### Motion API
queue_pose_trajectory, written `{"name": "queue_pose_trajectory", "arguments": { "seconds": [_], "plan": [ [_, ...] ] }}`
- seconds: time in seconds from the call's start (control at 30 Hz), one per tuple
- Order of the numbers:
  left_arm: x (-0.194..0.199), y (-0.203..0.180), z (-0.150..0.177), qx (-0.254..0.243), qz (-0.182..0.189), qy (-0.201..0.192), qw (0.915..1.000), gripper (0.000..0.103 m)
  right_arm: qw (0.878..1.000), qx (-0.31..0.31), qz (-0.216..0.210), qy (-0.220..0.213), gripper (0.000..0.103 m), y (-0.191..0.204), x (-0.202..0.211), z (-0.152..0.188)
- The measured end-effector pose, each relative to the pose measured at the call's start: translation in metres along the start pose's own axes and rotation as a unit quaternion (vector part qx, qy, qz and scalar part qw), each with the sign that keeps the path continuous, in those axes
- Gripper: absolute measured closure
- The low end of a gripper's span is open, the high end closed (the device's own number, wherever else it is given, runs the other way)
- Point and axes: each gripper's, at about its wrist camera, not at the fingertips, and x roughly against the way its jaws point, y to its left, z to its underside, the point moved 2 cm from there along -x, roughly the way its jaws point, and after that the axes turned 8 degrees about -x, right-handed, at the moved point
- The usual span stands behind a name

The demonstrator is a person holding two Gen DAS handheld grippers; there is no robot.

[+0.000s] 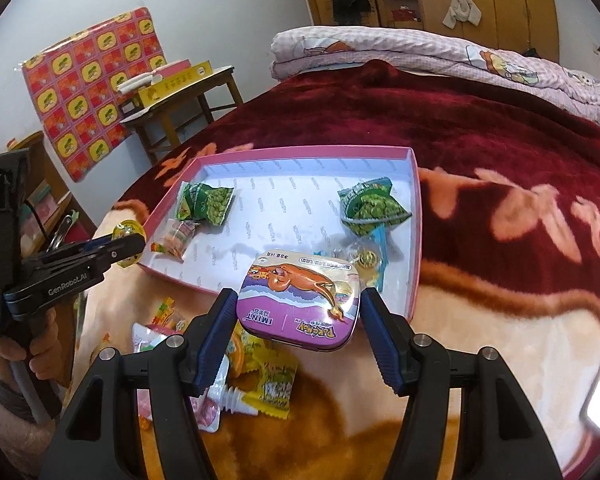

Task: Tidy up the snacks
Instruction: 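Carry the jelly cup and purple tin up and over into the pink tray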

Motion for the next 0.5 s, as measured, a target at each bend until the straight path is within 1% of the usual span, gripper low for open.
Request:
{"name": "queue_pose_trajectory", "arguments": {
  "seconds": [0.3,0.5],
  "plan": [
    [-0.024,-0.002,-0.002,-0.007,0.005,0.018,0.9998,0.079,1.000,0.024,-0.007,-0.002,0.039,0.010,-0.015,-0.013],
    [-0.034,-0.002,-0.002,-0.011,0.006,0.028,0.9995,0.079,0.999,0.038,-0.013,0.000,0.039,0.020,-0.036,-0.020]
  ]
}}
